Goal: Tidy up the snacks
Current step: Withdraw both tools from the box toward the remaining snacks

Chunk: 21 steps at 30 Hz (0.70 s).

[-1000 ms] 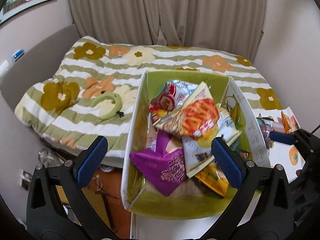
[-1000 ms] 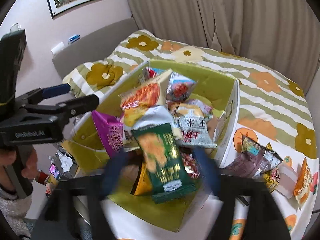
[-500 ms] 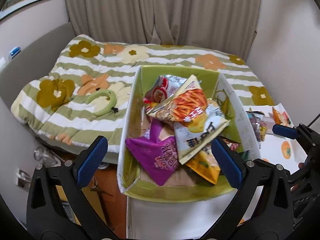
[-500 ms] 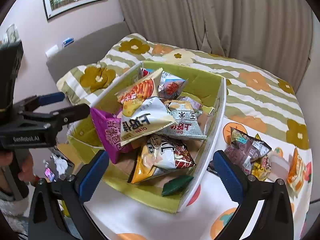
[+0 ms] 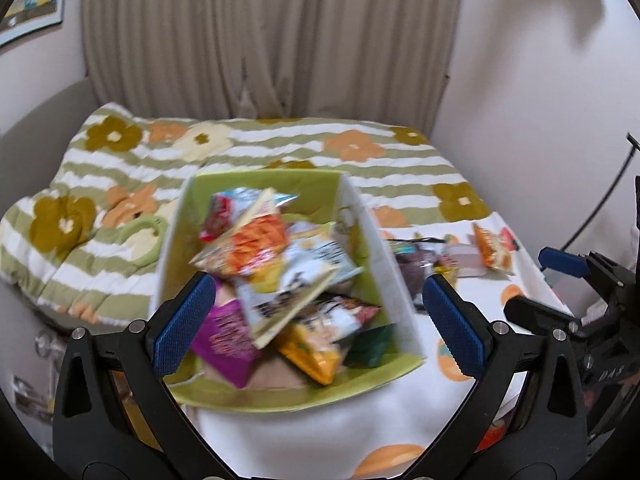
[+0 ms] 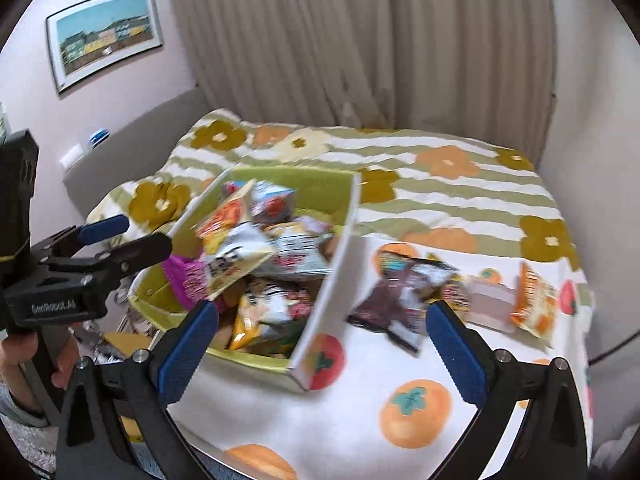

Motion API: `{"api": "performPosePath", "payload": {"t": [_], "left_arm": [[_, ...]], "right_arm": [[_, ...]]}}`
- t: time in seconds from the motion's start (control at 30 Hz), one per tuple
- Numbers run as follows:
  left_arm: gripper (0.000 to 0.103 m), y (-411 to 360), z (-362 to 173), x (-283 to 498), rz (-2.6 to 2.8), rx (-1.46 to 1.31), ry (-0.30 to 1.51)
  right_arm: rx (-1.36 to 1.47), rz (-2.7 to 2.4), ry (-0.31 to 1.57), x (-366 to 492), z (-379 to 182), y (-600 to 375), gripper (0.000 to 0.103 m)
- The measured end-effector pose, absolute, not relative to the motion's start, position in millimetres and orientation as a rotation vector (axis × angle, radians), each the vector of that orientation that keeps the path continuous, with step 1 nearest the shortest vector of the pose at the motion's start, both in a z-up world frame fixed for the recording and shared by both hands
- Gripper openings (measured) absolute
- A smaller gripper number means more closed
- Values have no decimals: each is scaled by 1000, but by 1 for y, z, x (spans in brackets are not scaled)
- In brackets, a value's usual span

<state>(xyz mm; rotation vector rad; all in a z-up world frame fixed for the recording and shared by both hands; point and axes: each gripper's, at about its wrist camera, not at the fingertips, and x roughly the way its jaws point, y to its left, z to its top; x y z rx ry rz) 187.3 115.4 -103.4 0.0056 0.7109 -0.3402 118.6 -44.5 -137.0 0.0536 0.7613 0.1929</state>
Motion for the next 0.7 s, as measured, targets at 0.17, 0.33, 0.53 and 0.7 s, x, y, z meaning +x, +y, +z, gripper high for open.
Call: {"api": "performPosePath", "payload": {"t": [0.17, 0.33, 0.53, 0.7], "left_arm": [[103, 65, -100, 185, -396, 32, 701], [103, 9, -106, 192, -417, 39, 722], [103, -71, -124, 206, -424, 57, 775], [103, -133, -141, 221, -419, 108, 802]], "right_arm": [[91, 69, 735, 111, -129, -96, 103], [151, 0, 743, 115, -128, -158, 103], [194, -6, 788, 130, -141, -232, 103], [246, 25, 844, 155, -160, -286, 103]]}}
